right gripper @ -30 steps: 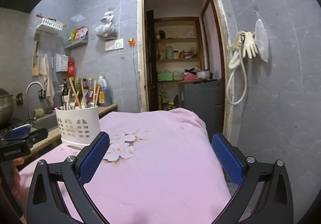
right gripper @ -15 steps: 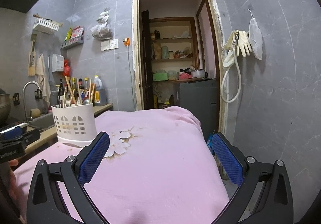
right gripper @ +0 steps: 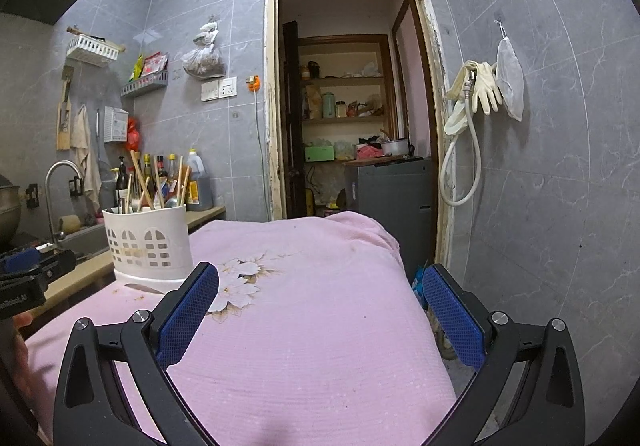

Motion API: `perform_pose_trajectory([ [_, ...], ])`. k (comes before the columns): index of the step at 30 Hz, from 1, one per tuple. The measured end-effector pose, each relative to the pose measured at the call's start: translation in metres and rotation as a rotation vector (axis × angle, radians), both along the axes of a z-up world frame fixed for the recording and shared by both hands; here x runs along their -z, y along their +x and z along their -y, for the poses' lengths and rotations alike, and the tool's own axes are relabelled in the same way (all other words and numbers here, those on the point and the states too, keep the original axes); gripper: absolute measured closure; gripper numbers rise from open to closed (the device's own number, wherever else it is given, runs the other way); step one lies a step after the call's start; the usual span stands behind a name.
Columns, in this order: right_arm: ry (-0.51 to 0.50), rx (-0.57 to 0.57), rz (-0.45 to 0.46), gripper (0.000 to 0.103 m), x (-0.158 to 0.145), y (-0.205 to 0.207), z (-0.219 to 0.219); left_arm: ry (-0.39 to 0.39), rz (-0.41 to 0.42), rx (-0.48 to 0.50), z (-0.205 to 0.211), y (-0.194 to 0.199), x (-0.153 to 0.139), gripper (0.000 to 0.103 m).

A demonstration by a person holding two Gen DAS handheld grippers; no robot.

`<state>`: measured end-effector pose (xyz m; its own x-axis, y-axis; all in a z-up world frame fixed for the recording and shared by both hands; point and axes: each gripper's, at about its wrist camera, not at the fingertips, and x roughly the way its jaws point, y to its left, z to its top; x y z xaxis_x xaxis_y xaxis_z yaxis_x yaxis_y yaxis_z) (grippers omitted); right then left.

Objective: Organize utensils

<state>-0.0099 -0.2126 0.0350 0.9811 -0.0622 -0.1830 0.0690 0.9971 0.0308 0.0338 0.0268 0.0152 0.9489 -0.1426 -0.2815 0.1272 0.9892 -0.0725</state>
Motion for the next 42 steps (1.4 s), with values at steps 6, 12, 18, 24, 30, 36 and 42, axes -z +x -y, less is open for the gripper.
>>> perform_pose_trajectory([
  [6, 0.001, 0.001, 0.002, 0.0, 0.0003, -0.0005, 0.0004, 0.002, -0.002, 0.001, 0.001, 0.0002, 0.0001, 0.002],
  [12, 0.003, 0.002, 0.004, 0.0, 0.0002, -0.0016, 0.0025, 0.002, -0.006, 0.007, 0.0013, -0.0002, 0.0013, 0.002],
  [18, 0.002, 0.001, 0.004, 0.0, 0.0, -0.0013, 0.0022, -0.002, -0.007, 0.009, 0.0014, 0.0009, 0.0014, 0.002],
  [24, 0.002, 0.002, 0.004, 0.0, 0.0001, -0.0014, 0.002, -0.002, -0.006, 0.008, 0.001, 0.0007, 0.0012, 0.002],
  [30, 0.003, 0.002, 0.003, 0.0, 0.0002, -0.0014, 0.0017, -0.008, -0.015, 0.009, 0.001, 0.0006, 0.0015, 0.002],
  [36, 0.002, 0.002, 0.002, 0.0, -0.0002, -0.0016, 0.0017, -0.007, -0.017, 0.011, 0.0013, -0.0001, 0.0015, 0.002],
  [42, 0.001, 0.001, 0.003, 0.0, -0.0002, -0.002, 0.0029, -0.004, -0.018, 0.015, 0.0025, 0.0001, 0.0021, 0.002],
])
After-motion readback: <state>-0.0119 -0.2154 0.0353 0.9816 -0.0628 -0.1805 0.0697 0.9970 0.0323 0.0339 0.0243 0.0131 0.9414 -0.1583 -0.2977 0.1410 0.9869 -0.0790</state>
